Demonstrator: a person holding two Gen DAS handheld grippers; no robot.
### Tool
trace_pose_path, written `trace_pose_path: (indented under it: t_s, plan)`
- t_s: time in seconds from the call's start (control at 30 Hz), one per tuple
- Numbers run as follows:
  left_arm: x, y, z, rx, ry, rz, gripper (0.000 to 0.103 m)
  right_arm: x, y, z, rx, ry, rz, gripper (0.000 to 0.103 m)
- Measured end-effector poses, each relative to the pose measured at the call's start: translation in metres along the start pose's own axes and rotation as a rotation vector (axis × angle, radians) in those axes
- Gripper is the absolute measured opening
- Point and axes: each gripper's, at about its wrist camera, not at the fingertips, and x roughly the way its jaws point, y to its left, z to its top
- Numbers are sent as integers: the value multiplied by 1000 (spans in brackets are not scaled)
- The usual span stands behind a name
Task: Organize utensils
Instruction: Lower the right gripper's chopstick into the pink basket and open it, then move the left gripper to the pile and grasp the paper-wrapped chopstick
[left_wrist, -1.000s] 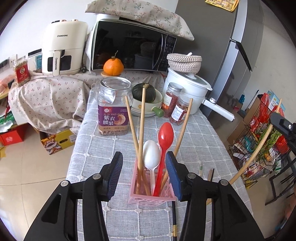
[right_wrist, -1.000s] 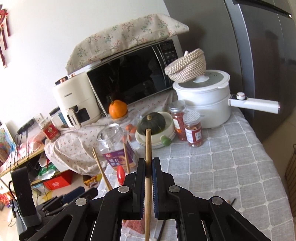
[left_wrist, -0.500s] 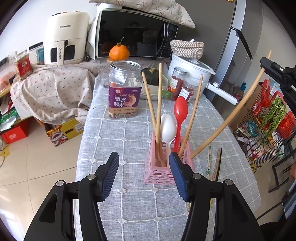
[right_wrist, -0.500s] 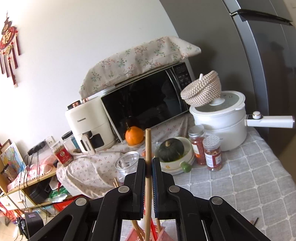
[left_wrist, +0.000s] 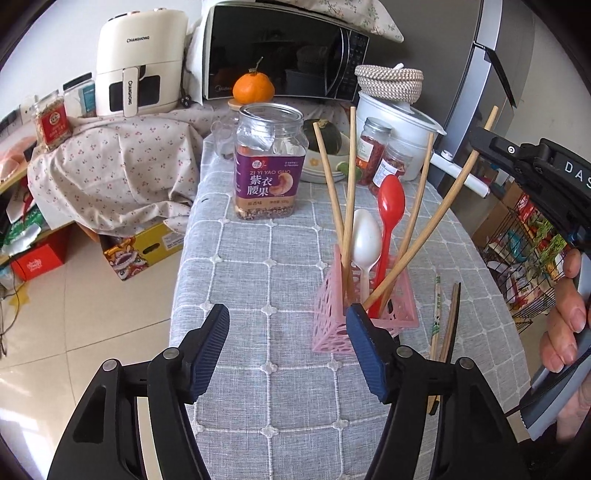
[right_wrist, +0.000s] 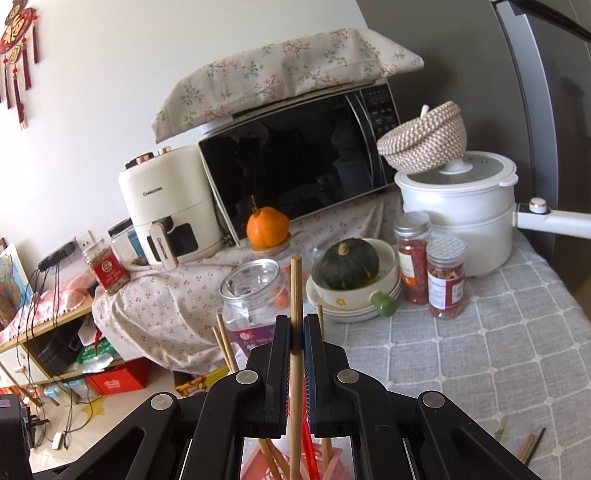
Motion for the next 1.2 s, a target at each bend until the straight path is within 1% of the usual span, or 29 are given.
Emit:
trace_pose_path:
  t_s: [0.17, 0.3, 0.37, 0.5, 0.57, 0.7, 0.8, 0.9, 1.0, 1.1, 1.2]
  plan:
    - [-2, -2, 0, 11, 8, 14, 71, 6, -8, -5, 31, 56, 20, 12]
    - [-3, -3, 0, -20, 32, 10, 72, -8, -19, 0, 60, 46, 29, 37]
    - [-3, -5, -2, -26, 42, -2, 73, -18, -24, 4, 58, 39, 22, 40]
    - [-2, -13, -5, -14, 58, -27, 73, -35, -41, 7, 40, 51, -35, 52]
    - [-2, -19, -7, -5, 66, -42, 73, -42, -53, 5, 38, 70, -68, 54]
    - [-7, -42, -12, 54, 62, -95, 73, -49, -83, -5, 50, 152, -155, 62]
    - [-7, -63, -18, 95, 74, -127, 73, -49, -109, -16, 76, 239, -219, 64]
    - [-2, -84, -24, 125, 106, -160, 73, -51, -134, -29, 106, 322, -285, 64]
    - [5, -107, -29, 149, 133, -188, 73, -55, -156, -40, 137, 391, -327, 64]
    - [9, -130, -34, 162, 142, -229, 73, -60, -171, -49, 147, 434, -350, 66]
    - [14, -156, -36, 196, 152, -240, 73, -66, -181, -53, 139, 454, -371, 69]
